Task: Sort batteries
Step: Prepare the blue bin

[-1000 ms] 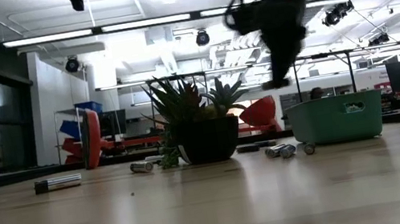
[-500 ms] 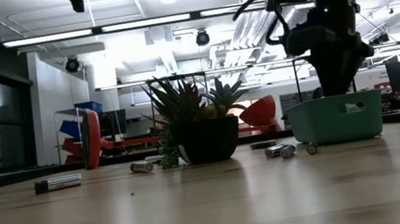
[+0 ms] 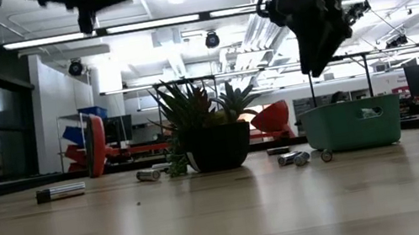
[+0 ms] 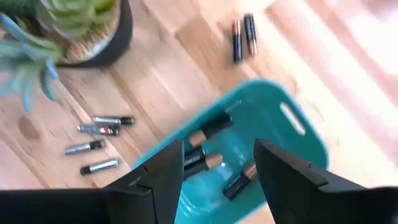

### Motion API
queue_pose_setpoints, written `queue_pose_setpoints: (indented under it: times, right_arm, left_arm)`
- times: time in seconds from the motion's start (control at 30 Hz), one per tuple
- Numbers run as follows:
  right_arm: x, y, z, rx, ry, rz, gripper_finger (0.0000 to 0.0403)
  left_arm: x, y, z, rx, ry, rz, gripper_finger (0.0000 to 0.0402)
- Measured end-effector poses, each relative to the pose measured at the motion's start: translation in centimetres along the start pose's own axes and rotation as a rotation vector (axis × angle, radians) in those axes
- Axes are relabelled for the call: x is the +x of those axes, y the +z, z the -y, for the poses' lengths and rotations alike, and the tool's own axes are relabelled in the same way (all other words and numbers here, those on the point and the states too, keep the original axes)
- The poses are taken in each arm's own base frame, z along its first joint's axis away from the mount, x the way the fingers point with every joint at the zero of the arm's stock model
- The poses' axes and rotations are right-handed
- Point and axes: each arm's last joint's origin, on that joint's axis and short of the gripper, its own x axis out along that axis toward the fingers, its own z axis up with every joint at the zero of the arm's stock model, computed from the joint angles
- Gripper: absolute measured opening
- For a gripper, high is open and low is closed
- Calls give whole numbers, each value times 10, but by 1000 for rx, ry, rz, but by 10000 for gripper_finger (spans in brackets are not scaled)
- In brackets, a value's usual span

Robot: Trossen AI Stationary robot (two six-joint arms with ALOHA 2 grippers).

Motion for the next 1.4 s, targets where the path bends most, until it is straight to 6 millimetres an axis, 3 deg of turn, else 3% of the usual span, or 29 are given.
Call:
queue_pose_setpoints:
  times: [0.1,0.27,0.4,0.5,0.63,0.77,0.83,0.97,1.0,1.23,1.4]
  right_arm:
    - [-1,3,2,9,-1,6,190]
    - [-5,1,5,16,-7,-5,190]
    - [-6,0,6,15,-12,-13,190]
    - [-6,2,4,12,14,7,190]
    - [-6,10,-4,-53,131,79,190]
    - [-3,16,-10,-88,248,143,179]
    - [-3,18,-13,-117,311,161,150]
    - [3,18,-25,-231,384,162,31]
    - [6,17,-28,-263,392,159,17]
    - [21,19,-43,-350,409,188,4]
    - [12,17,-39,-372,387,205,1]
  left_arm:
    - [13,-20,-3,-31,-1,-192,21]
    - [30,-56,4,-95,-141,-527,89]
    - [30,-78,20,-173,-250,-747,146]
    - [20,-87,38,-328,-346,-907,165]
    - [-2,-93,67,-410,-363,-1022,135]
    - [-26,-100,94,-530,-271,-1116,36]
    - [-40,-107,104,-593,-182,-1176,12]
    - [-67,-124,115,-669,58,-1316,3]
    - [-73,-127,117,-690,114,-1339,2]
    - [-102,-145,115,-689,505,-1422,1]
    - [-98,-154,113,-628,625,-1374,0]
